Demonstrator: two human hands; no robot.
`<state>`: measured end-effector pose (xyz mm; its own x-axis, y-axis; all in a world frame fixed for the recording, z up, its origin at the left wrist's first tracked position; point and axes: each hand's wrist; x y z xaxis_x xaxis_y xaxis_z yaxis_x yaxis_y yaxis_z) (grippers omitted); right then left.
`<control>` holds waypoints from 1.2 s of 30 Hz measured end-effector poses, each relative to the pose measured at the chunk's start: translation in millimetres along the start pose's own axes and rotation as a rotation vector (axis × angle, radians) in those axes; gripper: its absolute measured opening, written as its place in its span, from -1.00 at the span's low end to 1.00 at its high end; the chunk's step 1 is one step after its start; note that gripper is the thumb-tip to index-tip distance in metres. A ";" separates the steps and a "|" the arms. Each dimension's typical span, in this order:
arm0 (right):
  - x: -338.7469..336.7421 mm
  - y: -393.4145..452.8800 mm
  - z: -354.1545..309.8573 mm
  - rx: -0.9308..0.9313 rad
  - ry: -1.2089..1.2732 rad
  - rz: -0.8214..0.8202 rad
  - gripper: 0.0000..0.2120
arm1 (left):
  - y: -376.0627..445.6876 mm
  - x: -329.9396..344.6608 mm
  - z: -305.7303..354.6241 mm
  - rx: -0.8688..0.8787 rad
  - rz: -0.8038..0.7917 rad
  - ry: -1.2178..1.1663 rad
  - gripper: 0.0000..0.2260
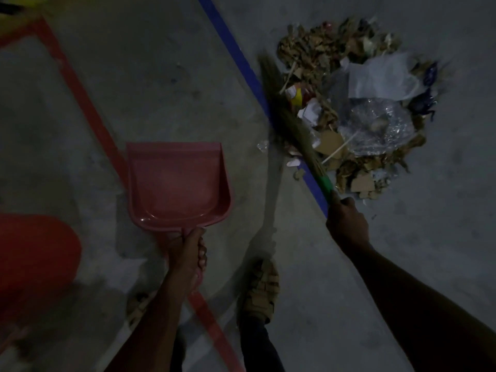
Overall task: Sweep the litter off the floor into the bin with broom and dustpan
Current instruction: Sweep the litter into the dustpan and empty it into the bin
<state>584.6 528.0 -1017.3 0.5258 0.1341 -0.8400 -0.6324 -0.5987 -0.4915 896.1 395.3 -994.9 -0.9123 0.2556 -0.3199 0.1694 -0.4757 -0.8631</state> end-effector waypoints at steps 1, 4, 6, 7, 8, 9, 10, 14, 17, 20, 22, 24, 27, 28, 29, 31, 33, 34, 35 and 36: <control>-7.9 1.8 7.5 -0.023 -0.007 0.012 -0.49 | -2.6 8.1 4.5 -0.005 -0.011 0.015 -0.70; -25.5 1.8 24.4 -0.058 0.040 0.034 -0.44 | -8.9 31.9 19.4 -0.012 -0.030 0.061 -0.69; -30.6 1.0 30.7 -0.065 0.088 0.045 -0.42 | -14.4 46.6 30.6 -0.014 -0.036 0.068 -0.70; -32.8 0.1 32.9 -0.062 0.115 0.044 -0.41 | -18.1 53.6 36.1 -0.011 -0.036 0.069 -0.70; -35.2 -0.3 36.0 -0.054 0.138 0.045 -0.40 | -21.9 62.0 43.0 -0.001 -0.040 0.074 -0.70; -37.8 -0.1 37.6 -0.046 0.166 0.039 -0.40 | -25.2 69.5 49.6 0.012 -0.044 0.085 -0.70; -38.9 0.7 37.7 -0.044 0.195 0.038 -0.41 | -28.0 75.5 55.4 0.025 -0.046 0.094 -0.70; -46.0 11.0 34.6 -0.061 0.347 0.053 -0.48 | -33.0 97.3 84.7 0.097 -0.067 0.097 -0.70; -46.9 29.6 27.1 -0.087 0.427 0.072 -0.53 | -25.6 105.7 105.7 0.113 -0.103 0.095 -0.68; -51.7 55.9 13.3 -0.099 0.464 0.066 -0.55 | -14.1 115.1 124.6 0.110 -0.099 0.121 -0.70; -55.5 76.0 4.0 -0.134 0.483 0.073 -0.57 | -5.6 124.8 133.8 0.122 -0.080 0.147 -0.73; -63.2 96.6 -5.3 -0.155 0.470 0.068 -0.58 | 2.1 133.9 144.3 0.131 -0.084 0.171 -0.73; -69.2 126.5 -16.2 -0.137 0.385 0.000 -0.53 | 6.0 141.1 157.0 0.113 -0.080 0.215 -0.70; -70.2 135.3 -16.1 -0.101 0.356 -0.020 -0.53 | 7.2 143.3 161.8 0.106 -0.083 0.223 -0.69; -73.1 140.5 -15.8 -0.061 0.331 -0.031 -0.52 | 7.7 145.1 167.1 0.103 -0.083 0.225 -0.69; -79.4 145.5 -13.5 0.029 0.327 -0.006 -0.56 | 9.9 149.1 178.7 0.099 -0.084 0.242 -0.70; -85.8 144.8 -9.4 0.109 0.347 0.071 -0.62 | 13.4 153.5 191.0 0.099 -0.080 0.274 -0.70; -87.7 142.7 -6.0 0.120 0.343 0.105 -0.62 | 15.1 155.7 197.8 0.101 -0.079 0.288 -0.70; -91.1 138.3 -3.9 0.118 0.329 0.125 -0.60 | 16.1 157.3 203.7 0.102 -0.076 0.301 -0.70; -93.9 135.0 0.0 0.114 0.309 0.136 -0.56 | 18.1 159.2 209.3 0.104 -0.079 0.311 -0.71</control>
<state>449.9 434.6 -1004.8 0.5684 -0.1969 -0.7988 -0.7588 -0.5007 -0.4165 675.9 251.2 -979.7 -0.7606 0.5322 -0.3717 0.0496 -0.5232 -0.8507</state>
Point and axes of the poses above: each hand's wrist, its own y-axis towards the middle knuckle, its own x-axis out of the palm, z = x × y, and after that the axes turned 14 degrees about y, right-handed
